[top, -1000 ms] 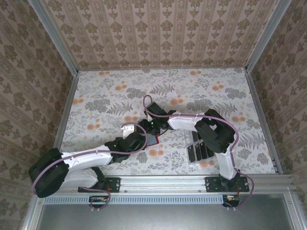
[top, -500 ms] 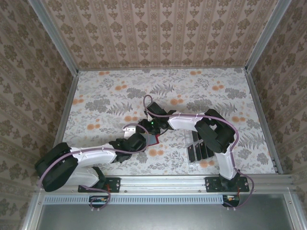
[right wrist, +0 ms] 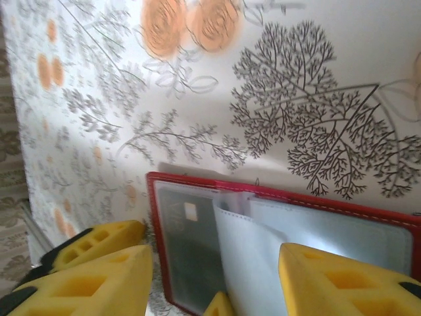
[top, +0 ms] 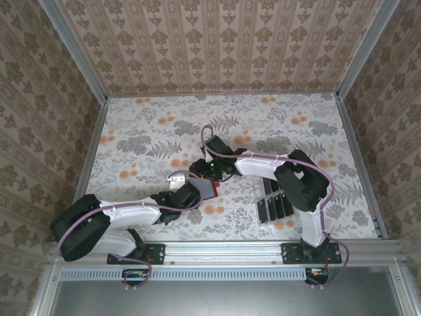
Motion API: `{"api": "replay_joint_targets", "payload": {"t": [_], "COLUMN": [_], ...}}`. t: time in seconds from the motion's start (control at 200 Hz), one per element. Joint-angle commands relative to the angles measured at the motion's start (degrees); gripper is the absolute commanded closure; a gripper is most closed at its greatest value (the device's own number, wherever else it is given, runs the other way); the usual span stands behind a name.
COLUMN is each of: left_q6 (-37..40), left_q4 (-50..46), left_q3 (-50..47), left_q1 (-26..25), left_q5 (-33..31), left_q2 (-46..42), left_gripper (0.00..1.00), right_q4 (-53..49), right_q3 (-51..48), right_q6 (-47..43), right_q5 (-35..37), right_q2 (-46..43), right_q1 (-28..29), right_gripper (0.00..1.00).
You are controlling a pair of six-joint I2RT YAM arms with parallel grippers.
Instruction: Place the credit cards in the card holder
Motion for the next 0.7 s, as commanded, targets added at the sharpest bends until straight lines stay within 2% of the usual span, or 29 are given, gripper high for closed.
{"api": "replay_joint_targets", "payload": {"t": [0.0, 0.515, 0.695], "left_q6": [-1.1, -0.6, 1.3], "left_q4": [-1.5, -2.0, -7.7], "left_q3": [-1.5, -0.9, 0.8], "left_q1": [0.3, 0.2, 0.4], "left_q5": [-1.1, -1.0, -2.6], "left_q2": [1.5, 1.1, -7.6], "left_gripper": [0.0, 0.0, 0.0], "right_q4": [-0.3, 2.4, 3.3], "right_q3": [-1.5, -4.4, -3.4], "right_q6": [-0.8, 0.4, 1.7], "right_q5": [0.5, -1.2, -1.9], "right_q2": [-3.9, -0.7, 0.2], "right_q1": [-0.9, 0.4, 2.4], "right_gripper": [0.45, 0.45, 0.45]}}
